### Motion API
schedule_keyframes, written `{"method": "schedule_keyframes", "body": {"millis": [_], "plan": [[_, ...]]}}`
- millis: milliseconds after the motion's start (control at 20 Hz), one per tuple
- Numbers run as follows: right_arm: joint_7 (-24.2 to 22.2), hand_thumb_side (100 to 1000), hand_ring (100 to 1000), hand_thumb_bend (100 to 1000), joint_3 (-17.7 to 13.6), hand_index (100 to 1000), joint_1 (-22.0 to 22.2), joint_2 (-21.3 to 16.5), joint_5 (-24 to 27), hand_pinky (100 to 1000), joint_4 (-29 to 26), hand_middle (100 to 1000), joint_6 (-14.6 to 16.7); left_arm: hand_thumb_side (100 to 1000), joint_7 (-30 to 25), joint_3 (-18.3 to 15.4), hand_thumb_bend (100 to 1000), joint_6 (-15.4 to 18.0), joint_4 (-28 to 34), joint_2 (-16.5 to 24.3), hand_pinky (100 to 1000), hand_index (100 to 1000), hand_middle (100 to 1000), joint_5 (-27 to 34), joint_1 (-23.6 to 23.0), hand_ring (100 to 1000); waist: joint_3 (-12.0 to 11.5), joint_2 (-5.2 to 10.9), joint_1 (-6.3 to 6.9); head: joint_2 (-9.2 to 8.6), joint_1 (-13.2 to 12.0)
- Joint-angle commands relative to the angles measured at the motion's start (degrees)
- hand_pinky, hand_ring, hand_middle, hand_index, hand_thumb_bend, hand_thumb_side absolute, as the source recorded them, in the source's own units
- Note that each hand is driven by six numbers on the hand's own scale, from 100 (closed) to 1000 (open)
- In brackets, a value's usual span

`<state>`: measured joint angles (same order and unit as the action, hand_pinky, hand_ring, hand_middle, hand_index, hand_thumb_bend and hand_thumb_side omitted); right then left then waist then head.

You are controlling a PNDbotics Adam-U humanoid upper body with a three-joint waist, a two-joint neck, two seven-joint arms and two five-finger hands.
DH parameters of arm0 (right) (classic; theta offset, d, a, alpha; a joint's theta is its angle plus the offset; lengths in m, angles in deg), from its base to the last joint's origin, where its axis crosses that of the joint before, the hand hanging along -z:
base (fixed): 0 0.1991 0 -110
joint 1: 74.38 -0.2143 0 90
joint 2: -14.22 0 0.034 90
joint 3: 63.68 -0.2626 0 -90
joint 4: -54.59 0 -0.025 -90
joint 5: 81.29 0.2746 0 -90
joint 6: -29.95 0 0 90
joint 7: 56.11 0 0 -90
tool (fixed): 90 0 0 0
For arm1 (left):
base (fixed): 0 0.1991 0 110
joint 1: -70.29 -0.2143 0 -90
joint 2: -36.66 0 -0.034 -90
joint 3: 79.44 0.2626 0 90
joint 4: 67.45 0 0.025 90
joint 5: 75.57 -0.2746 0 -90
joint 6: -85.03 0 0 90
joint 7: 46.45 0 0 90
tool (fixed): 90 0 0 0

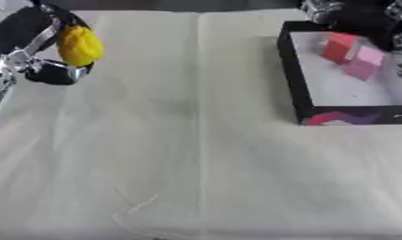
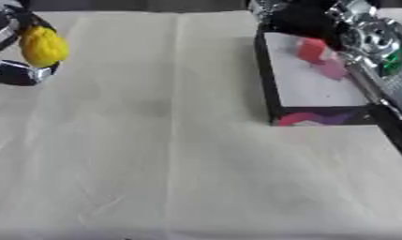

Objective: Pick up the objects with one hand, pass them to the other hand, and then place them into the box on the other side of the table.

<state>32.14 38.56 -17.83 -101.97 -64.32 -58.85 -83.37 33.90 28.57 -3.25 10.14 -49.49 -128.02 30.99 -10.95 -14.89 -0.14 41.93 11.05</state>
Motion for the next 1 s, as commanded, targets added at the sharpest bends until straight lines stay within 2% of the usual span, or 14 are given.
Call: {"method": "schedule_keyframes", "body": {"millis": [50,300,350,400,700,1000], "plan": [[-3.39,373,960,153,2.07,1000,-2.91,0.9,-0.02,983,-1.16,948,-2.42,100,4.62,-1.13,273,1.87,0.45,-1.54,684,747,580,-5.48,0.28,609,0.13,1.96,-0.09,-0.69,0.82],[-4.64,359,963,201,6.15,1000,-5.95,4.67,-2.03,983,-1.16,948,-8.02,100,10.97,-2.38,252,3.14,1.01,-4.19,682,746,577,-10.69,-1.8,604,0.48,2.19,-0.48,-0.57,1.98],[-4.52,315,964,244,6.86,1000,-6.43,5.46,-2.25,982,-1.16,948,-9.23,100,12.27,-2.69,249,3.26,1.14,-4.65,680,745,575,-11.23,-2.28,601,0.52,2.22,-0.55,-0.54,2.21],[-4.28,353,966,216,7.45,1000,-6.91,6.24,-2.39,982,-1.16,950,-10.41,100,13.69,-2.92,235,3.41,1.31,-5.04,678,744,572,-11.68,-2.73,599,0.54,2.24,-0.6,-0.51,2.42],[-2.52,371,970,227,10.58,1000,-9.58,10.33,-1.83,982,-1.16,954,-16.9,100,21.35,-3.8,215,4.82,1.43,-7.16,676,744,569,-14.24,-4.75,595,0.67,2.36,-0.92,-0.19,3.22],[-2.4,398,976,231,13.22,1000,-12.12,13.53,-1.34,983,-1.16,959,-21.51,100,25.93,-4.34,225,6.19,1.48,-9.26,675,746,574,-18.7,-5.78,600,0.55,2.33,-1.08,0.11,3.75]]}}
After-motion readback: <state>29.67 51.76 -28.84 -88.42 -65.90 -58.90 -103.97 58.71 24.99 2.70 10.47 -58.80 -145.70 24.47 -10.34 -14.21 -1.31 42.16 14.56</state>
